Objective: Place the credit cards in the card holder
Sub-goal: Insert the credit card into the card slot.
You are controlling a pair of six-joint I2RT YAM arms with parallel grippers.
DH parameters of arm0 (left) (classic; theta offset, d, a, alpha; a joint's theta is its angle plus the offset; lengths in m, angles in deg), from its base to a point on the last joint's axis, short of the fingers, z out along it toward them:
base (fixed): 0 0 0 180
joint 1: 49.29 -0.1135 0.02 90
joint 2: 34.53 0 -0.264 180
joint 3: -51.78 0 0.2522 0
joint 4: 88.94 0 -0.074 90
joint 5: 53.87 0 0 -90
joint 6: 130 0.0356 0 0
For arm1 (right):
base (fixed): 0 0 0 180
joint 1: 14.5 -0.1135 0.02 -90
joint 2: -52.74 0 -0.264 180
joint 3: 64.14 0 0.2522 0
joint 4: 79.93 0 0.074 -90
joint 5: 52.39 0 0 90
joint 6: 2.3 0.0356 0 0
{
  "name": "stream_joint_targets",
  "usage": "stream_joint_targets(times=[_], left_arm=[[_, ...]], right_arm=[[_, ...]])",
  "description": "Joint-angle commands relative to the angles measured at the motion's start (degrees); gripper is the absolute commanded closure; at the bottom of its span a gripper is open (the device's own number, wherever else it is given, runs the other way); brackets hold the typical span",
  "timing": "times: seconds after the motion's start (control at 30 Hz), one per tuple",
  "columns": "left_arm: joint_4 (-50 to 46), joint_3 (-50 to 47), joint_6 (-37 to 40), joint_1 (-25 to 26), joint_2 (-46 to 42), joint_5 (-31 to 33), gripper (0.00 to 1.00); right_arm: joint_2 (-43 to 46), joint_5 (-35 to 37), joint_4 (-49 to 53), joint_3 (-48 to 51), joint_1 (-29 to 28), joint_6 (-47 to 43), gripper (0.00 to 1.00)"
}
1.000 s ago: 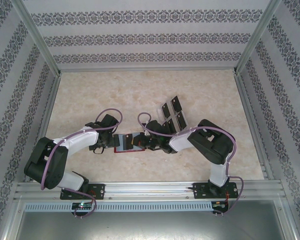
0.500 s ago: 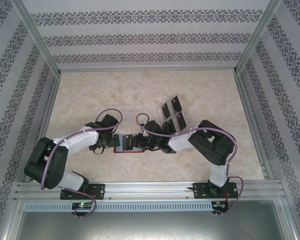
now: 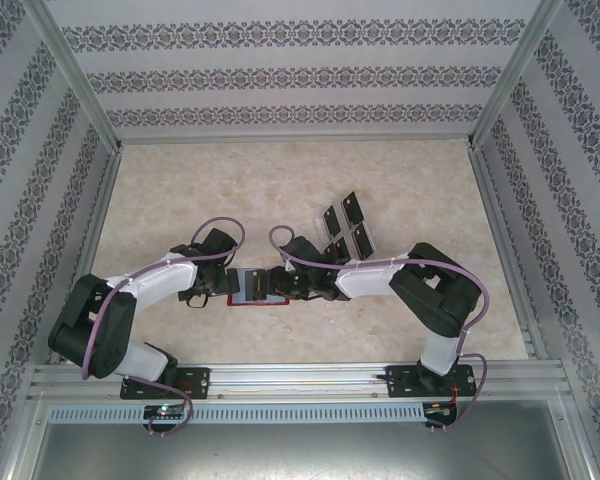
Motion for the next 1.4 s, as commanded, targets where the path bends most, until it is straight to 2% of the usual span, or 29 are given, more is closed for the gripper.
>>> stream_joint_targets(times=[0.0, 0.57, 0.87, 1.37], left_arm=[[0.61, -1.45, -0.32, 1.15, 1.79, -1.77, 0.00], [1.06, -1.73, -0.40, 1.18, 1.70, -2.24, 0.00], [1.22, -1.72, -0.44, 1.21, 1.74, -2.46, 0.00], [1.86, -2.11, -0.46, 1.31, 1.70, -2.77, 0.00]], right_arm=[[-1.18, 0.99, 3.11, -2.07, -0.94, -1.70, 0.53], [-3.96, 0.75, 5.54, -7.33, -2.28, -2.60, 0.54], [-0.99, 7.65, 16.91, -9.54, -2.37, -7.26, 0.54], [-4.11, 6.83, 18.86, -15.14, -3.68, -9.08, 0.54]])
